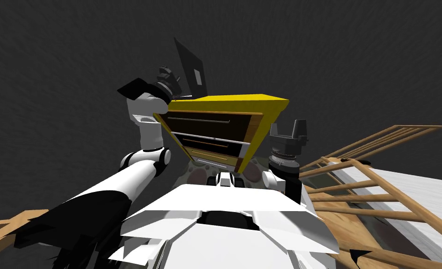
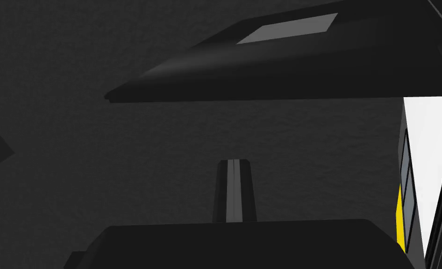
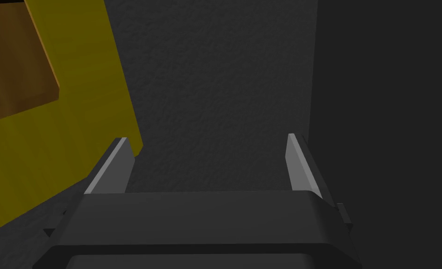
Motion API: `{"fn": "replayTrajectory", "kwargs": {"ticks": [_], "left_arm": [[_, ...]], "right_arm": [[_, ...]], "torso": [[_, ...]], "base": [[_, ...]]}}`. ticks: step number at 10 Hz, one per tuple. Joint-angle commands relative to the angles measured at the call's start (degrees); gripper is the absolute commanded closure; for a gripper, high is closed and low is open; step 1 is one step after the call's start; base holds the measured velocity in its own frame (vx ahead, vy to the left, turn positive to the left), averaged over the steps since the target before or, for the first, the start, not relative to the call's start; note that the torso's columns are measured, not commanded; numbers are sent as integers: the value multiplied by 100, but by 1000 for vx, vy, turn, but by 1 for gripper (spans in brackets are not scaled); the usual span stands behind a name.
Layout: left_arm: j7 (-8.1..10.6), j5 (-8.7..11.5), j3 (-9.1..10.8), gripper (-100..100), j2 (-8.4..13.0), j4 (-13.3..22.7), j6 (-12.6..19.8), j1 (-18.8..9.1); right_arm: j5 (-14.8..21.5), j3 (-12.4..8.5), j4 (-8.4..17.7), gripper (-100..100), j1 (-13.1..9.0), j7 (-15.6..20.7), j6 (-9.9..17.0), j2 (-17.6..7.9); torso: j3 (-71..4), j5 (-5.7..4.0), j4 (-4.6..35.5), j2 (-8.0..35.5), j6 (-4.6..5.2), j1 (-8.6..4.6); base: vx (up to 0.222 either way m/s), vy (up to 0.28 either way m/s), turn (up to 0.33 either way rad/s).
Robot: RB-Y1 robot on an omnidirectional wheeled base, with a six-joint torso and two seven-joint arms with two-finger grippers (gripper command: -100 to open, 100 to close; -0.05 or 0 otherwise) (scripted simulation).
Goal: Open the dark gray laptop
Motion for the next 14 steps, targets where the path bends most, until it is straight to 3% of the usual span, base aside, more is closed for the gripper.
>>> {"fn": "replayTrajectory", "kwargs": {"ticks": [1,5,9,14], "left_arm": [[-172,4,47,-100,37,-35,88,-183],[-607,19,114,-100,179,-226,281,-523],[-976,-62,-11,-100,469,-515,390,-568],[-888,-431,-558,-100,732,-493,349,9]], "right_arm": [[0,0,0,0,0,0,0,0],[0,-1,0,0,0,0,0,-1],[0,-1,0,0,0,0,0,-1],[0,0,-1,0,3,0,-1,0]], "torso": [[-2,1,-1,-3,0,6],[0,1,0,-1,-1,1],[-1,0,-1,-1,0,0],[-21,-4,-11,-33,1,-14]], "base": [[-29,30,-115],[-44,67,-84],[-37,59,-93],[96,-19,-14]]}}
